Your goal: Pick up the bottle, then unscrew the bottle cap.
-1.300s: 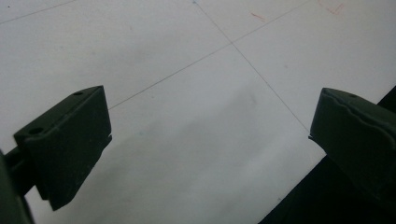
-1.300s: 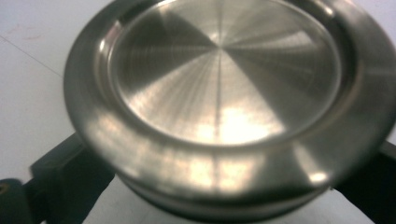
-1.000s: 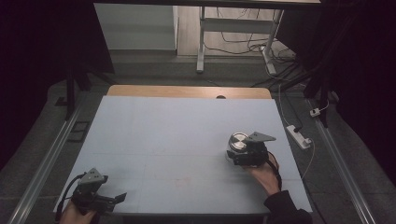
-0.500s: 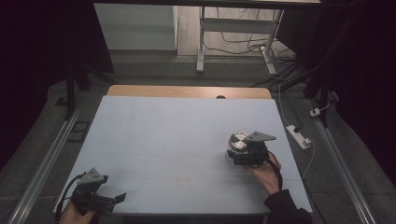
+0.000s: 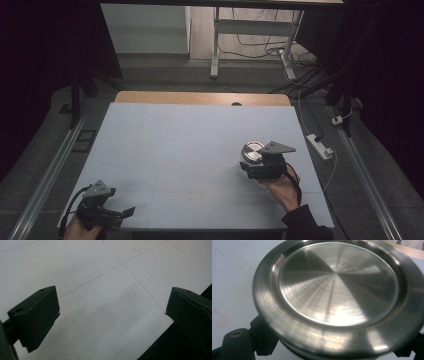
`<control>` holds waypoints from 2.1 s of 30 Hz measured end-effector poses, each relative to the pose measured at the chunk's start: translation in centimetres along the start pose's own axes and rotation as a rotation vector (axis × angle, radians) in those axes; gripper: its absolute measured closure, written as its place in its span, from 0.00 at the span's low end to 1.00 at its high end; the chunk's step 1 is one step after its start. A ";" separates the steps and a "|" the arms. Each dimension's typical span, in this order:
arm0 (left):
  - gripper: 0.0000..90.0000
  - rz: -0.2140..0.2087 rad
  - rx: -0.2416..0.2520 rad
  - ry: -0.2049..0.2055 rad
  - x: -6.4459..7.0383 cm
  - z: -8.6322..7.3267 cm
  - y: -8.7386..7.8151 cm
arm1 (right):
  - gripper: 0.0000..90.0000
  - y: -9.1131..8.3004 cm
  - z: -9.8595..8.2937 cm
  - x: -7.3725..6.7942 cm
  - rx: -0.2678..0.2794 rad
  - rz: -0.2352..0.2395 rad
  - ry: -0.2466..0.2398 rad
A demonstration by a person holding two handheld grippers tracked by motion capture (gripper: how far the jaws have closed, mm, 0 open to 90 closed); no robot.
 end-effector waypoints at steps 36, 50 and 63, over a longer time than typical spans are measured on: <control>0.00 -0.004 0.001 -0.008 -0.1 0.0 0.0 | 0.17 1.2 2.7 -9.9 0.015 0.220 -0.128; 0.00 -0.008 0.008 -0.017 -0.1 0.0 -0.1 | 0.17 2.1 3.1 -12.6 0.009 0.268 -0.166; 0.00 0.011 0.092 0.050 0.5 0.8 -0.6 | 0.17 1.9 3.2 -12.6 0.016 0.276 -0.170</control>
Point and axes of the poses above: each handheld gripper's, and its own axes: y roughly forward along the jaws, z roughly out of its top, x roughly to its right, the point moved 5 cm from there along y, roughly forward along the jaws, and after that the axes turned 10 degrees about -z, right-handed, at the moved point
